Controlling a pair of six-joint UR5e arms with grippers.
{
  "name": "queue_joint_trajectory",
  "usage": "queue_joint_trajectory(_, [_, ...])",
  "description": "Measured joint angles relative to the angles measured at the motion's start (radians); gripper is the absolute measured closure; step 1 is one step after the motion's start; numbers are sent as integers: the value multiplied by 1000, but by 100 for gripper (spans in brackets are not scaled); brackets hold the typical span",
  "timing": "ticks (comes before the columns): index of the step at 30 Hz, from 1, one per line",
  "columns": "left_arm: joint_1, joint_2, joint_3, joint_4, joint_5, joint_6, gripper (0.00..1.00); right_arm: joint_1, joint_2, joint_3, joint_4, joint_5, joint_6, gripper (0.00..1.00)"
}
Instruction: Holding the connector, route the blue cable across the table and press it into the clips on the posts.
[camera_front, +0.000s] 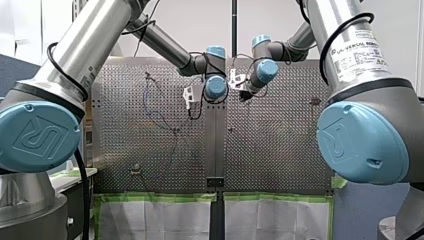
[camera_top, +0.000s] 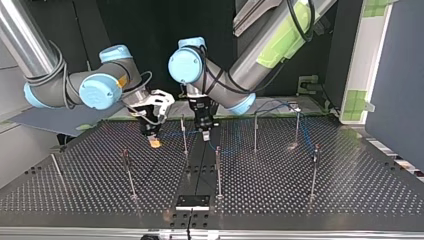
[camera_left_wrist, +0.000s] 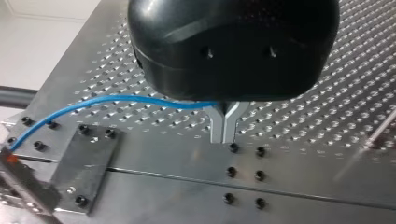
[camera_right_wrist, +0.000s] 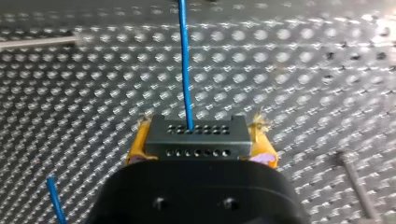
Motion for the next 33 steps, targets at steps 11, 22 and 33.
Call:
queue_joint_trajectory(11, [-6,-3,-95,82,44,27,100,0,0,94,-49,3,-2,100])
queue_joint_trajectory(22, [-9,-5,-185,147,110,34,100,-2,0,182,-123,7,-20,100])
queue_joint_trajectory(33, [-36,-54,-279,216,154,32,100,-28,2,276,-217,2,-40,100])
